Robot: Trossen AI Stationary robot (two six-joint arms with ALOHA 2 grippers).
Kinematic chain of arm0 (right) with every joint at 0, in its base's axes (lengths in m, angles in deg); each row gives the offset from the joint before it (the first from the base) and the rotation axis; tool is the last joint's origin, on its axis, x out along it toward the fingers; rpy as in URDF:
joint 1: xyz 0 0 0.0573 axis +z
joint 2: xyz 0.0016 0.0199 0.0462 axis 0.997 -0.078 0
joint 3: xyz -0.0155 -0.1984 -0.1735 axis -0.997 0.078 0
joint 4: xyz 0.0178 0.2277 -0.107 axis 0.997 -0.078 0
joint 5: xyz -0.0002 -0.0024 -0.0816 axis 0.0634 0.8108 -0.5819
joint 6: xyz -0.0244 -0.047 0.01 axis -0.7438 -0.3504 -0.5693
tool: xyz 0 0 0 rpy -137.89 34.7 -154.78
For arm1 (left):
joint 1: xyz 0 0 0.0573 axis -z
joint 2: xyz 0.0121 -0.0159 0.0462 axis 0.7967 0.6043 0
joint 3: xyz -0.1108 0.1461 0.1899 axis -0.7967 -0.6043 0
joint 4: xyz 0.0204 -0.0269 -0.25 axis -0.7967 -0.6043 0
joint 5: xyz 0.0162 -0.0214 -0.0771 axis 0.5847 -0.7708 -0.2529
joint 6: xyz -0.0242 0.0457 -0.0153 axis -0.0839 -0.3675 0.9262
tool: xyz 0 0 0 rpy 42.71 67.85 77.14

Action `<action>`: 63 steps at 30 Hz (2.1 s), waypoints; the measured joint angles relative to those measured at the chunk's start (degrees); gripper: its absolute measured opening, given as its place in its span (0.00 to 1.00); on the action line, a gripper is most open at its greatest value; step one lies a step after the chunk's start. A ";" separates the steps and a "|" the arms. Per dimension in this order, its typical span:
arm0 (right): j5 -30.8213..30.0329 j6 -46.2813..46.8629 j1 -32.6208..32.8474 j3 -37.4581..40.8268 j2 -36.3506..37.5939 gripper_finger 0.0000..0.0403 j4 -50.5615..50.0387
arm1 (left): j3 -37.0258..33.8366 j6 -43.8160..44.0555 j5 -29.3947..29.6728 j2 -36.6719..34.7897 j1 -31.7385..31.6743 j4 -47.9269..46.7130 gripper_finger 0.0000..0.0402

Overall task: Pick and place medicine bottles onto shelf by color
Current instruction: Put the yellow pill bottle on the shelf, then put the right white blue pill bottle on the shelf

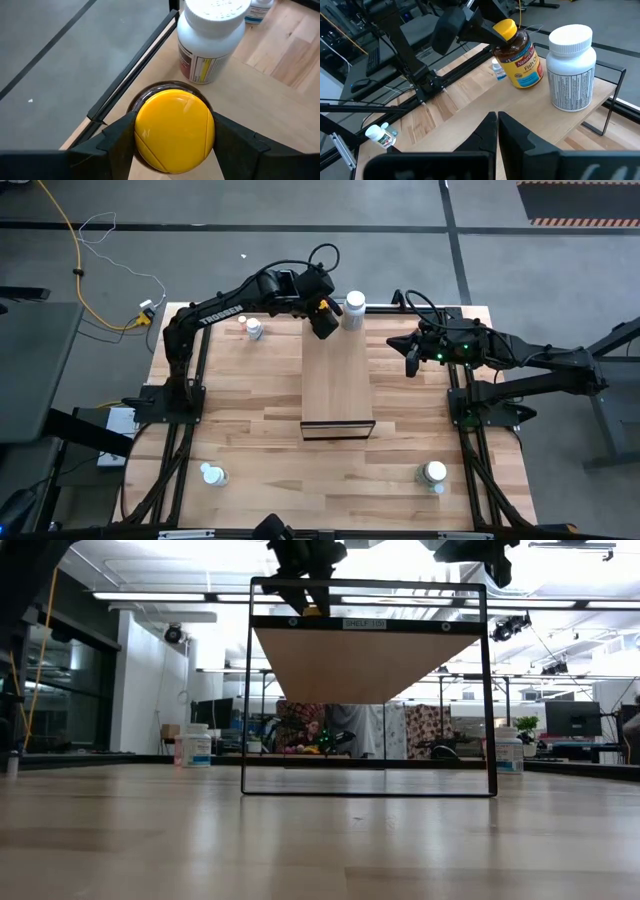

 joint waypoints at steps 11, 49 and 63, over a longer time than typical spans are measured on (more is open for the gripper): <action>0.16 -0.05 0.02 0.00 0.00 0.02 -0.01 | 0.00 0.01 0.33 -0.07 0.00 0.19 0.69; 0.41 -1.19 0.00 0.00 -0.02 0.02 2.12 | -68.87 0.01 8.90 -61.79 29.18 58.37 0.71; 0.49 6.95 -0.90 0.00 -0.04 0.04 2.11 | -70.29 0.70 10.65 -66.43 28.06 57.88 0.71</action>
